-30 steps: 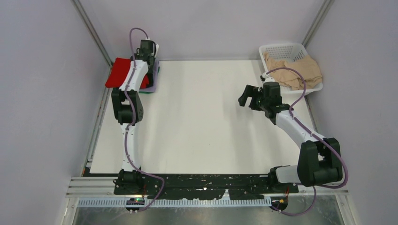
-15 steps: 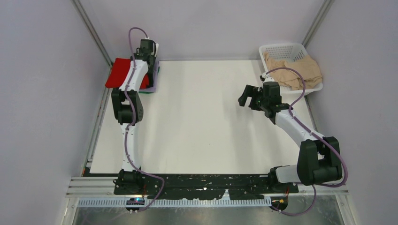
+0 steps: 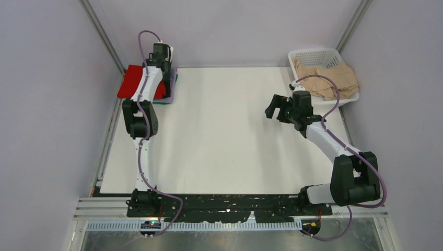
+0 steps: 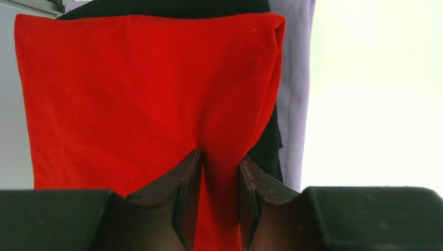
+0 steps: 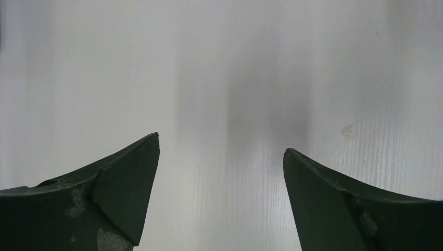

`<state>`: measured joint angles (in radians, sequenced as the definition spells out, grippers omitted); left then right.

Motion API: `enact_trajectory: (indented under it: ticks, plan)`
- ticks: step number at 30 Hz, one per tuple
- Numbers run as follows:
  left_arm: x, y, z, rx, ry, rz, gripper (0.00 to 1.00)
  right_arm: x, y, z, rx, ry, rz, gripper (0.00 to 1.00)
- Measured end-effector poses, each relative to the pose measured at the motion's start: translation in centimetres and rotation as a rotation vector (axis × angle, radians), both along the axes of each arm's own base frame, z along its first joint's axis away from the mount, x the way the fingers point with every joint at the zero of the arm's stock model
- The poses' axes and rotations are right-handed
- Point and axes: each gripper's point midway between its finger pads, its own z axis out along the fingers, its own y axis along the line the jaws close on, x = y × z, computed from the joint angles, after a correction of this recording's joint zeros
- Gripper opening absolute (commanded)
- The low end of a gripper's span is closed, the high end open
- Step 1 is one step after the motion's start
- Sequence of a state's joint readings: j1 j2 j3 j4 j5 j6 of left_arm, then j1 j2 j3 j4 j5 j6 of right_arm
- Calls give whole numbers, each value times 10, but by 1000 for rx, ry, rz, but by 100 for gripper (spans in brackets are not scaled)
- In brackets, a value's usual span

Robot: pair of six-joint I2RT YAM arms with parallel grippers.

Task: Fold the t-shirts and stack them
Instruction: Put the neatly folded tshirt into the corner of the board with the left arm

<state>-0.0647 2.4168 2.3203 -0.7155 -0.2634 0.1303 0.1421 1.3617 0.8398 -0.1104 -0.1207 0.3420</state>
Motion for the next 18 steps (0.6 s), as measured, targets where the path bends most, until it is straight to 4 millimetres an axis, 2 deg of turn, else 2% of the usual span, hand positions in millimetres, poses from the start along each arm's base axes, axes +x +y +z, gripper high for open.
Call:
enact_trajectory:
  ticks: [4, 7, 8, 18]
  plan:
    - [0, 5, 0, -13, -2, 16, 20, 0, 0, -3, -1, 9, 0, 96]
    - [0, 6, 0, -28, -7, 24, 2, 0, 0, -4, -2, 11, -1, 95]
    - [1, 6, 1, -34, -9, 26, 0, 0, 0, -4, -2, 12, 0, 95]
    - [5, -1, 6, -141, -45, 70, 0, 1, 0, -12, -5, 35, 0, 95]
